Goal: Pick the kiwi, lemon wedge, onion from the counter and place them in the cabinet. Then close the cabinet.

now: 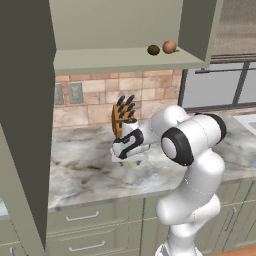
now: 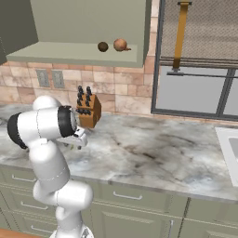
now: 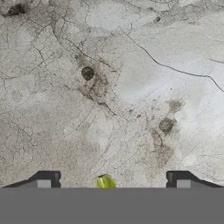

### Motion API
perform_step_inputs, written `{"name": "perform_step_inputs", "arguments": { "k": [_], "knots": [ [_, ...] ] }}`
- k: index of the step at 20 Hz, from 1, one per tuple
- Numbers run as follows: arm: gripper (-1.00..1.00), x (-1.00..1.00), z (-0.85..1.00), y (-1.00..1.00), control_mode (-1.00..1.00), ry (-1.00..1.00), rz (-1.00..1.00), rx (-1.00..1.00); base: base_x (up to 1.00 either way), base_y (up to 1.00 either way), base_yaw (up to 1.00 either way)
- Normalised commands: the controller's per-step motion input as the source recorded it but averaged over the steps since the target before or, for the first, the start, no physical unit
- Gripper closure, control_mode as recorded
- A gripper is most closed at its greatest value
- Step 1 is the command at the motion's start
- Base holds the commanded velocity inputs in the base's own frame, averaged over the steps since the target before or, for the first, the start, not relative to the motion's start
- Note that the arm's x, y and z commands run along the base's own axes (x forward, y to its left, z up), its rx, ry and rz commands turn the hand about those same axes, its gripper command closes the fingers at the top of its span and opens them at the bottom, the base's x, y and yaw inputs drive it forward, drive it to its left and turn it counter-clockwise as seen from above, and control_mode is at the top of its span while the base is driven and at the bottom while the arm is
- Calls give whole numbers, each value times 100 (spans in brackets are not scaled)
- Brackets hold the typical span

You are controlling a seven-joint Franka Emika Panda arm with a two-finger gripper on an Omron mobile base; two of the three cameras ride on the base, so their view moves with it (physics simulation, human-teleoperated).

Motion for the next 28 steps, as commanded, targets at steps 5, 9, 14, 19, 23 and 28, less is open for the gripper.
{"name": "perform_step_inputs", "arguments": {
  "k": [5,9,14,19,23,28],
  "knots": [
    [100,-22,-42,3,-100,-5,0,-3,0,0,0],
    [100,-29,-40,-1,-100,-7,-3,0,0,0,0],
    [100,-3,-18,-38,-100,-2,-8,2,0,0,0],
    [100,0,23,-67,-100,0,-13,11,0,0,0],
    [100,0,91,-64,-100,0,-13,14,0,0,0],
    [100,-5,100,-48,-100,0,-12,13,0,0,0]
  ]
}}
